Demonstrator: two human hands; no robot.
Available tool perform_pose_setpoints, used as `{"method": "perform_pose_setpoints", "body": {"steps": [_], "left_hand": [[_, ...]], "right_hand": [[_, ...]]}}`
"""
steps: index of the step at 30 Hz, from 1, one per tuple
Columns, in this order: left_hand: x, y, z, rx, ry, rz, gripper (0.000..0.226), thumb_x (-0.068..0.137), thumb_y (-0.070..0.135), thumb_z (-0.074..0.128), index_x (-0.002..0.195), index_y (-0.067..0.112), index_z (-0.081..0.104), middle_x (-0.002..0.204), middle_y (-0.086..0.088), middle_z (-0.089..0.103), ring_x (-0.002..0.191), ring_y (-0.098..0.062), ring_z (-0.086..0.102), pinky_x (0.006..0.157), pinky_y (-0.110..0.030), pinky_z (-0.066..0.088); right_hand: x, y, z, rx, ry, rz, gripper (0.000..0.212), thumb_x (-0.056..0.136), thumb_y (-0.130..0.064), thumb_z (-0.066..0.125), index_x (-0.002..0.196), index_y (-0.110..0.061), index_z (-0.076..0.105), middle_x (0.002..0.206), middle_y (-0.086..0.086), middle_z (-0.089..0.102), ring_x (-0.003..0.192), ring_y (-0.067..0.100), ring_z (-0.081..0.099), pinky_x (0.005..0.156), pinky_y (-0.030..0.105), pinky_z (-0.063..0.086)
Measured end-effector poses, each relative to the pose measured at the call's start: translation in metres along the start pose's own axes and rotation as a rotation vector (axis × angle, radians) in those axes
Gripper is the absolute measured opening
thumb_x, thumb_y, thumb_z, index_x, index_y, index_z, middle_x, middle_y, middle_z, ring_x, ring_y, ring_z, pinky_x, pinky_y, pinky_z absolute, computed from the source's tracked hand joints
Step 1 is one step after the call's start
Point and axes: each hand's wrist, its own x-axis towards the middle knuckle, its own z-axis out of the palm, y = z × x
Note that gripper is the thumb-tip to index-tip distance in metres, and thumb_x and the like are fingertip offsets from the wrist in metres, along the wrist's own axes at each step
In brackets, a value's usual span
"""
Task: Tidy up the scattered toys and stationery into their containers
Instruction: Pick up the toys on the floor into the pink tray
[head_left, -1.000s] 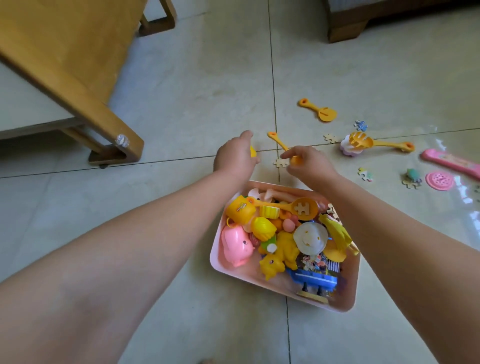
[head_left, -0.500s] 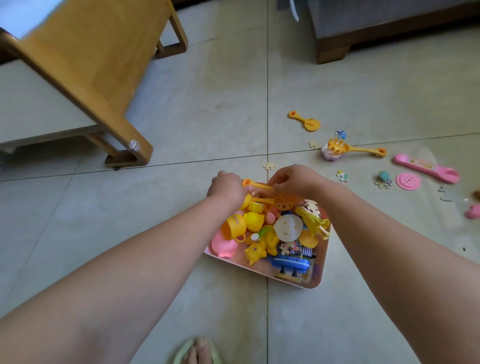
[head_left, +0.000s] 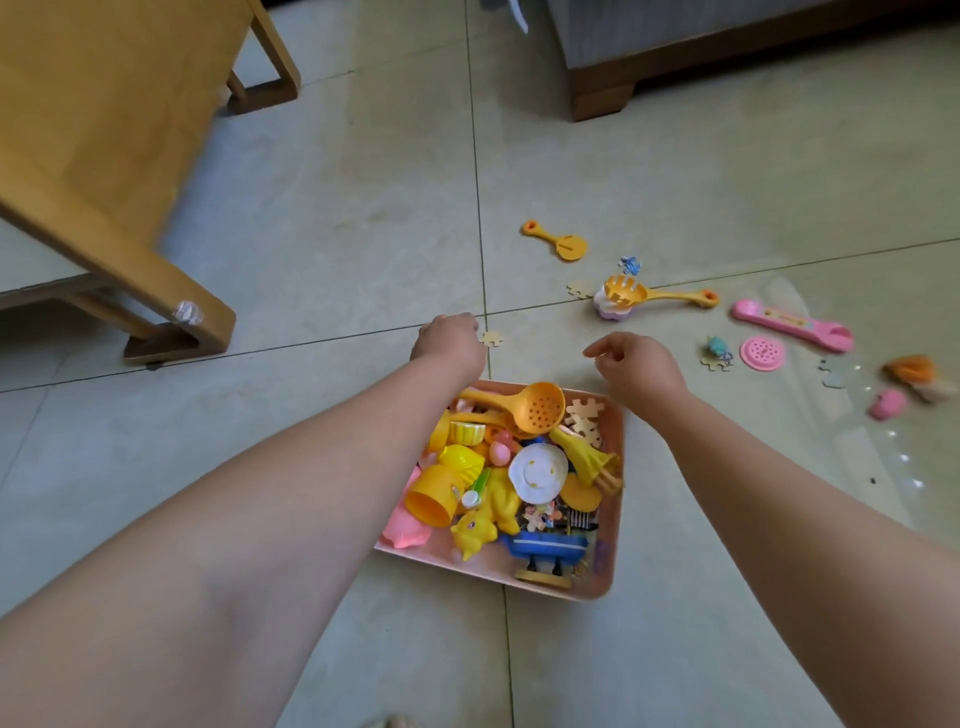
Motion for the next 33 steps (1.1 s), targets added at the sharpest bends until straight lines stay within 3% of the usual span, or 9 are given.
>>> {"method": "perform_pose_setpoints", "body": {"steps": [4, 9, 15, 20, 25, 27, 29, 31, 33], "left_hand": [[0.021, 0.006, 0.012, -0.021, -0.043, 0.038, 0.037, 0.093, 0.020, 0.056, 0.130, 0.020, 0.053, 0.132, -0.010, 0.055, 0.118, -0.030, 0.054, 0.087, -0.031, 0.046], [0.050, 0.010, 0.024, -0.019, -0.072, 0.065, 0.043, 0.088, 0.024, 0.065, 0.128, 0.014, 0.053, 0.130, -0.012, 0.056, 0.116, -0.031, 0.056, 0.086, -0.032, 0.046], [0.071, 0.004, 0.041, -0.118, -0.005, 0.042, 0.024, 0.087, 0.020, 0.066, 0.109, 0.014, 0.058, 0.123, -0.013, 0.050, 0.101, -0.032, 0.059, 0.079, -0.028, 0.043], [0.073, 0.008, 0.046, -0.133, -0.035, 0.090, 0.019, 0.086, 0.019, 0.066, 0.102, 0.011, 0.061, 0.118, -0.011, 0.058, 0.102, -0.030, 0.060, 0.079, -0.030, 0.045], [0.065, 0.009, 0.038, -0.199, -0.050, 0.130, 0.013, 0.082, 0.016, 0.071, 0.087, 0.018, 0.060, 0.099, -0.006, 0.065, 0.093, -0.026, 0.061, 0.070, -0.027, 0.042], [0.059, 0.008, 0.030, -0.266, -0.079, 0.140, 0.015, 0.081, 0.014, 0.073, 0.093, 0.019, 0.063, 0.091, -0.004, 0.065, 0.083, -0.022, 0.064, 0.070, -0.027, 0.046], [0.052, 0.005, 0.021, -0.348, -0.132, 0.173, 0.015, 0.083, 0.012, 0.072, 0.092, 0.021, 0.064, 0.080, -0.004, 0.068, 0.067, -0.016, 0.065, 0.069, -0.025, 0.049], [0.043, 0.001, 0.011, -0.402, -0.178, 0.199, 0.013, 0.084, 0.012, 0.071, 0.089, 0.022, 0.063, 0.068, -0.002, 0.067, 0.053, -0.006, 0.062, 0.058, -0.018, 0.047], [0.031, -0.003, 0.001, -0.419, -0.217, 0.212, 0.010, 0.086, 0.012, 0.070, 0.089, 0.019, 0.063, 0.062, 0.000, 0.065, 0.041, 0.003, 0.058, 0.044, -0.010, 0.041]], "right_hand": [[0.010, 0.029, -0.005, 0.010, 0.161, 0.125, 0.024, 0.088, -0.016, 0.056, 0.111, -0.023, 0.060, 0.104, 0.005, 0.062, 0.083, 0.021, 0.057, 0.063, 0.028, 0.038], [0.017, 0.043, 0.001, -0.098, 0.246, 0.131, 0.041, 0.086, -0.025, 0.066, 0.124, -0.021, 0.052, 0.121, 0.011, 0.050, 0.096, 0.030, 0.059, 0.075, 0.032, 0.043], [0.028, 0.046, 0.004, -0.116, 0.289, 0.128, 0.023, 0.089, -0.030, 0.064, 0.111, -0.025, 0.060, 0.112, 0.008, 0.051, 0.082, 0.022, 0.053, 0.067, 0.031, 0.041], [0.039, 0.041, 0.001, -0.082, 0.254, 0.193, 0.021, 0.088, -0.024, 0.067, 0.107, -0.018, 0.061, 0.115, 0.007, 0.053, 0.094, 0.025, 0.057, 0.070, 0.031, 0.041], [0.039, 0.027, 0.003, 0.067, 0.136, 0.201, 0.011, 0.085, -0.028, 0.070, 0.094, -0.024, 0.064, 0.081, -0.007, 0.064, 0.077, 0.015, 0.061, 0.060, 0.028, 0.043], [0.034, 0.017, 0.007, 0.201, 0.111, 0.170, 0.014, 0.087, -0.025, 0.069, 0.100, -0.026, 0.065, 0.077, -0.007, 0.065, 0.069, 0.009, 0.060, 0.056, 0.026, 0.042], [0.029, 0.005, 0.008, 0.339, 0.074, 0.106, 0.018, 0.089, -0.022, 0.066, 0.107, -0.026, 0.068, 0.080, -0.005, 0.067, 0.071, 0.008, 0.060, 0.064, 0.025, 0.046], [0.022, -0.007, 0.007, 0.444, 0.020, 0.029, 0.015, 0.091, -0.017, 0.064, 0.104, -0.020, 0.071, 0.081, -0.003, 0.068, 0.073, 0.006, 0.061, 0.072, 0.023, 0.050], [0.012, -0.019, 0.002, 0.498, -0.045, -0.038, 0.010, 0.090, -0.015, 0.066, 0.097, -0.013, 0.073, 0.076, -0.004, 0.068, 0.062, -0.003, 0.061, 0.063, 0.012, 0.049]]}}
